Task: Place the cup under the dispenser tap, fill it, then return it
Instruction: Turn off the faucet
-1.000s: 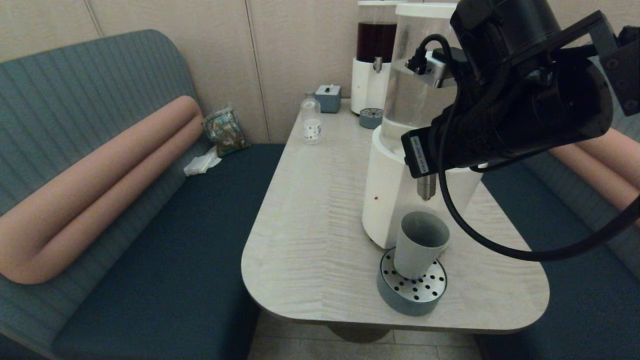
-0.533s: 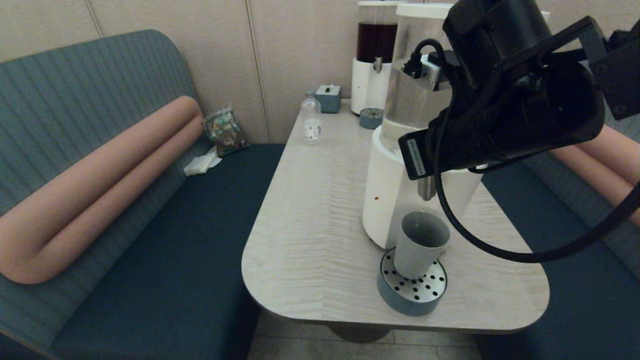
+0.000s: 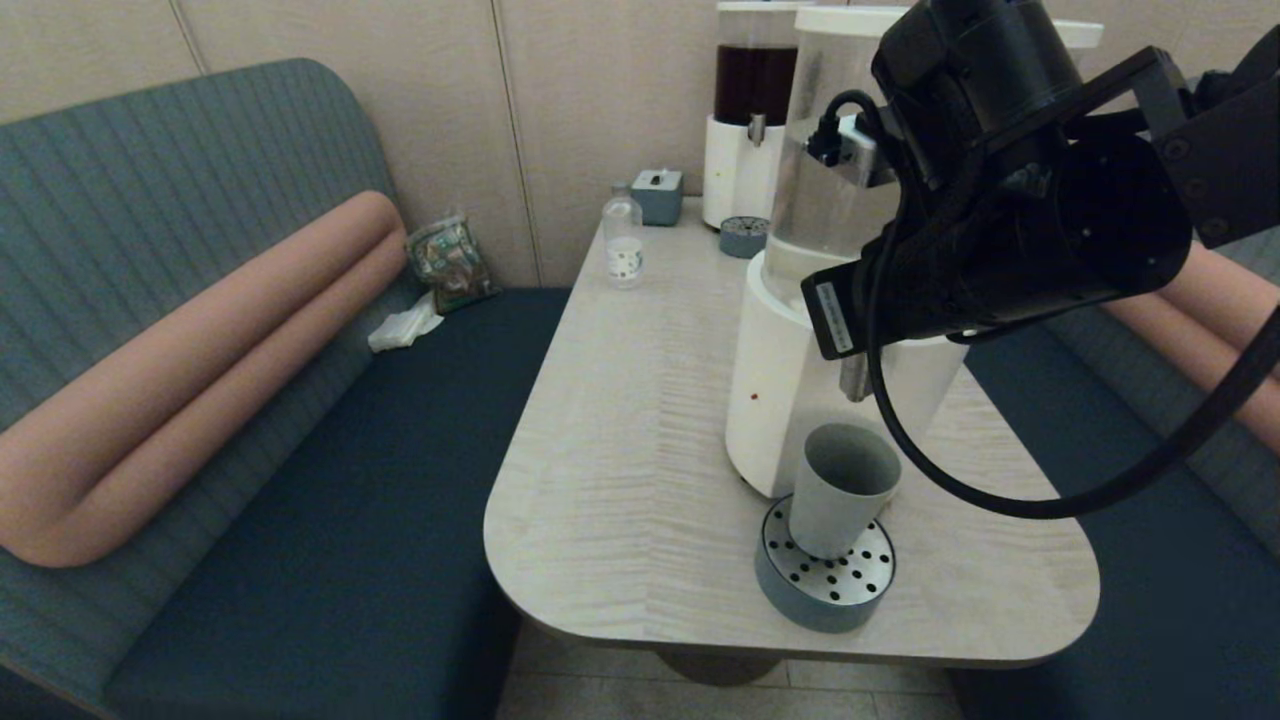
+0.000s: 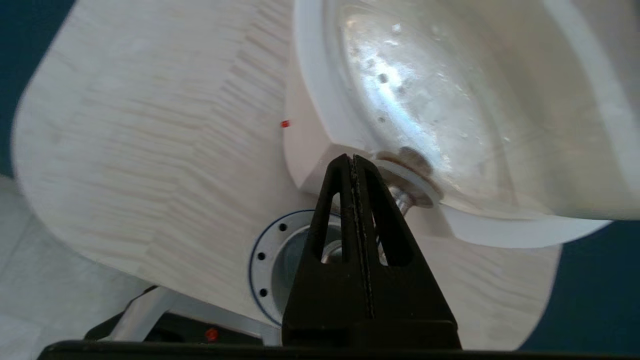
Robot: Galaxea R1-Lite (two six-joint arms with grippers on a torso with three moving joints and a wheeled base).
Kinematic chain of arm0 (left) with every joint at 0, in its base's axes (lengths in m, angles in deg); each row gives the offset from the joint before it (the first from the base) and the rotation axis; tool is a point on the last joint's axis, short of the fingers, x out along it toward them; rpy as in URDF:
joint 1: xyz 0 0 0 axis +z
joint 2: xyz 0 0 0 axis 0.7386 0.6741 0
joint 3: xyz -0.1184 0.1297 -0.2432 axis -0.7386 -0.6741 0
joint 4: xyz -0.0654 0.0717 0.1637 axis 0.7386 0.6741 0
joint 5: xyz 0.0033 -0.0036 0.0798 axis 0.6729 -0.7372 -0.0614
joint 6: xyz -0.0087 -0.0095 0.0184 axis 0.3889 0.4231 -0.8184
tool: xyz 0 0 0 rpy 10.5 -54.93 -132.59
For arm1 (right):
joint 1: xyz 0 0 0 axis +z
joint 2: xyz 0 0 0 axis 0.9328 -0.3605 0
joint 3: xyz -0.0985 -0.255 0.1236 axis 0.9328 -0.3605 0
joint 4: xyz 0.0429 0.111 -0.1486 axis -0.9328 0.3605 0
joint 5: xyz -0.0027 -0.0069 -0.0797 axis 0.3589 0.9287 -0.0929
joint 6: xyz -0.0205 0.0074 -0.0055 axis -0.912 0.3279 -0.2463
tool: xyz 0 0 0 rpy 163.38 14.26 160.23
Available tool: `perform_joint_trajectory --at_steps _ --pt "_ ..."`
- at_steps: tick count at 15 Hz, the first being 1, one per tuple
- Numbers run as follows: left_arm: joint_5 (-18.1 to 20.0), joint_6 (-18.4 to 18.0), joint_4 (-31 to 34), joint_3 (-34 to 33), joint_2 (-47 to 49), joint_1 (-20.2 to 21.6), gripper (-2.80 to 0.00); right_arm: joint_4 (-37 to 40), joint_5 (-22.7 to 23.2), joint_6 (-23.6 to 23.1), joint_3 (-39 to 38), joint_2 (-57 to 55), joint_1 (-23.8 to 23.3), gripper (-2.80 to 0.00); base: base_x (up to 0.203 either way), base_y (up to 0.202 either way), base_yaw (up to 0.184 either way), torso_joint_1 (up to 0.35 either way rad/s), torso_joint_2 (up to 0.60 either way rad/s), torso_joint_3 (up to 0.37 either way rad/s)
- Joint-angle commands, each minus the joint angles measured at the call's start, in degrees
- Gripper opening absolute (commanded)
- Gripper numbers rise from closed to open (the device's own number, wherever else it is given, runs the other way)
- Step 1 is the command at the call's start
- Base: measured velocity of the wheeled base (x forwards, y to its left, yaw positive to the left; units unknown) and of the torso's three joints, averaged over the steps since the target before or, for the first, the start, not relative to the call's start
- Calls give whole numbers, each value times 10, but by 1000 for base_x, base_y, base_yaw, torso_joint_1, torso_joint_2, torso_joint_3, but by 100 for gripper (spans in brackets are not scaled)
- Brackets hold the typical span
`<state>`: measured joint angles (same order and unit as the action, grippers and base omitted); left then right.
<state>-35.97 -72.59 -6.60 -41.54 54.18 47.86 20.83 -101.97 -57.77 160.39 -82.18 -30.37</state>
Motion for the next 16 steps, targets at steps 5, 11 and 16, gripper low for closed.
perform_joint_trajectory --at_steps 5,11,16 --pt "0 0 0 0 1 0 -280 10 -14 1 0 5 0 -280 0 0 0 0 0 0" --pt "0 0 0 0 1 0 -280 11 -14 3 0 7 0 -280 0 0 0 0 0 0" --pt "0 0 0 0 1 0 -280 -34 -6 5 0 9 17 -280 0 0 0 0 0 0"
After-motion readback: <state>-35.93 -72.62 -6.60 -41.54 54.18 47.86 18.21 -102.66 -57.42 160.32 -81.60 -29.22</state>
